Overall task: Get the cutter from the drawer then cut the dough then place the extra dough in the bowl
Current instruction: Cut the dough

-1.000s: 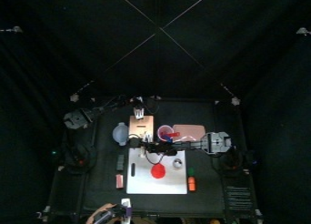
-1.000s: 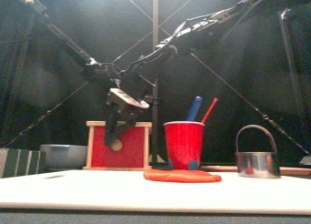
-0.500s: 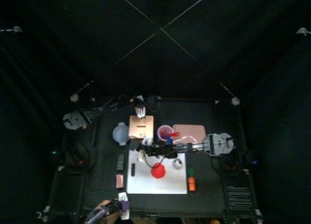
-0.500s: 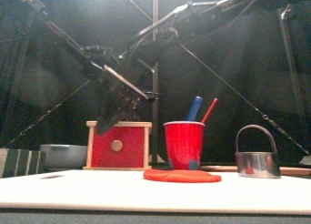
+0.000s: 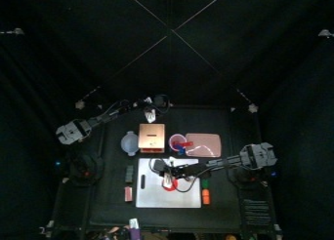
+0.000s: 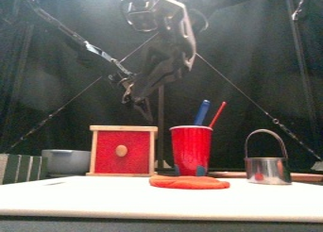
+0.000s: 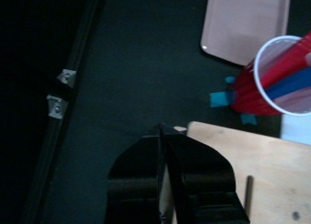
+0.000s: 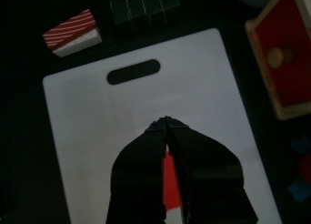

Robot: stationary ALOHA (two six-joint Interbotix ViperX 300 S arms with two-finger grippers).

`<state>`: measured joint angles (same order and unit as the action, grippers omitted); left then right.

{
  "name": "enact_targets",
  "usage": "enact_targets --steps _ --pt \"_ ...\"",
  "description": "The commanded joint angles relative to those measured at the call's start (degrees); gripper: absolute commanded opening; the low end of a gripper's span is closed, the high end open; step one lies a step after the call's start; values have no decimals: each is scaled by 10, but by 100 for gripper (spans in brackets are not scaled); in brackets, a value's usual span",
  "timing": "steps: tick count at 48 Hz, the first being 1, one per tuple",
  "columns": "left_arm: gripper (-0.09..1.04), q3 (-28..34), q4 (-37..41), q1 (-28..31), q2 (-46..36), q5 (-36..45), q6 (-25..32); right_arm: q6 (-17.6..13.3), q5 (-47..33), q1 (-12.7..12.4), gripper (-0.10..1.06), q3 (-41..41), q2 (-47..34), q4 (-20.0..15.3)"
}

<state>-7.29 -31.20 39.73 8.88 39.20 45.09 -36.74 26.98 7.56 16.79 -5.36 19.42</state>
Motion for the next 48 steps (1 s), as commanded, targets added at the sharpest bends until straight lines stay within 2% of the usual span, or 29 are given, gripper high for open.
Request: enact_targets --steps 1,7,20,31,39,48 --pt "41 -18 -15 -42 -33 -35 -1 0 1 7 24 39 77 -27" --pt "41 -62 -30 -85 -59 -107 -3 -1 13 16 24 94 127 -51" --pt "41 -185 -84 -196 -133 -334 -2 -1 26 16 24 189 203 -80" --pt "40 -262 -117 -301 -175 -454 -1 0 62 12 25 234 247 -82" --pt "41 -335 -102 -399 -171 -606 7 5 83 8 25 250 265 -81" --pt "41 -390 -97 -466 -156 -746 -24 8 100 7 26 255 272 -77"
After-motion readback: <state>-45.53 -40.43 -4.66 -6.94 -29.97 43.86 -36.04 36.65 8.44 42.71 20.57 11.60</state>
